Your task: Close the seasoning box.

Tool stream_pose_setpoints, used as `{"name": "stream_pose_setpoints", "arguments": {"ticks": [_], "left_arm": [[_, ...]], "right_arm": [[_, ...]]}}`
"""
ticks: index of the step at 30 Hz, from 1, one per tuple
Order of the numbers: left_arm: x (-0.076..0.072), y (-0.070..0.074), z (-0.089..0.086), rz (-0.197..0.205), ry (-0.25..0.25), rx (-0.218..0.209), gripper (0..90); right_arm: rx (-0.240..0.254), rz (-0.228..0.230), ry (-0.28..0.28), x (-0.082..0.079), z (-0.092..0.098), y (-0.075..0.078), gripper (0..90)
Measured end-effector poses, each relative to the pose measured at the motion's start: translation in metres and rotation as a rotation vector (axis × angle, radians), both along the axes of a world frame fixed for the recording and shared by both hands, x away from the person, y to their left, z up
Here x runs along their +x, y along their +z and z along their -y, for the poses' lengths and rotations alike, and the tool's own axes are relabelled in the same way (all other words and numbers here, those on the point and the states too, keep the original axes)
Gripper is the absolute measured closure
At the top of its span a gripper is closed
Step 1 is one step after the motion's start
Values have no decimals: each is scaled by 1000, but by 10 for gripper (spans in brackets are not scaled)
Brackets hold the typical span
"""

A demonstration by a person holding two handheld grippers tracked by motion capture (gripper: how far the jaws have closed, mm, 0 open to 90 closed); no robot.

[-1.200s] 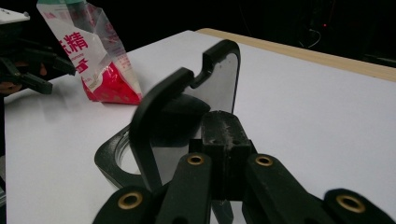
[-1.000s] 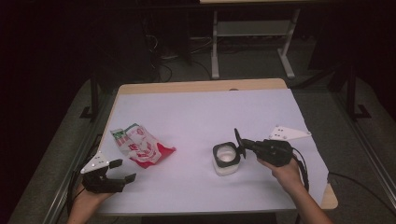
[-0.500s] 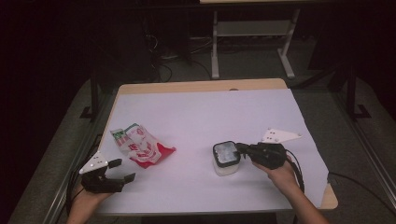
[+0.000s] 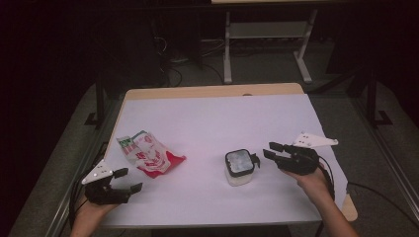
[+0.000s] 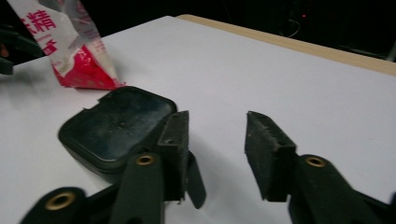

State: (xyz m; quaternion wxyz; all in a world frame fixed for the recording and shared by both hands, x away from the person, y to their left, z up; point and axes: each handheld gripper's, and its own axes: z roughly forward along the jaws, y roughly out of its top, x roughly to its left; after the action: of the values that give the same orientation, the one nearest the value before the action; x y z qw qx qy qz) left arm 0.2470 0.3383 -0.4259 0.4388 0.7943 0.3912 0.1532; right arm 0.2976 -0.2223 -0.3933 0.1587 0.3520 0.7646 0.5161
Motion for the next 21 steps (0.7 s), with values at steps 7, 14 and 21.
{"name": "stream_pose_setpoints", "arguments": {"ticks": [7, 14, 21], "left_arm": [[-3, -1, -2, 4, 5, -2, 176], [-4, -1, -6, 8, 4, -10, 176], [-4, 0, -6, 12, 0, -7, 176]], "right_arm": [[-52, -20, -24, 1, 13, -11, 400], [-67, -68, -67, -3, 28, -23, 344], [-67, -73, -94, -15, 42, -39, 335]]}}
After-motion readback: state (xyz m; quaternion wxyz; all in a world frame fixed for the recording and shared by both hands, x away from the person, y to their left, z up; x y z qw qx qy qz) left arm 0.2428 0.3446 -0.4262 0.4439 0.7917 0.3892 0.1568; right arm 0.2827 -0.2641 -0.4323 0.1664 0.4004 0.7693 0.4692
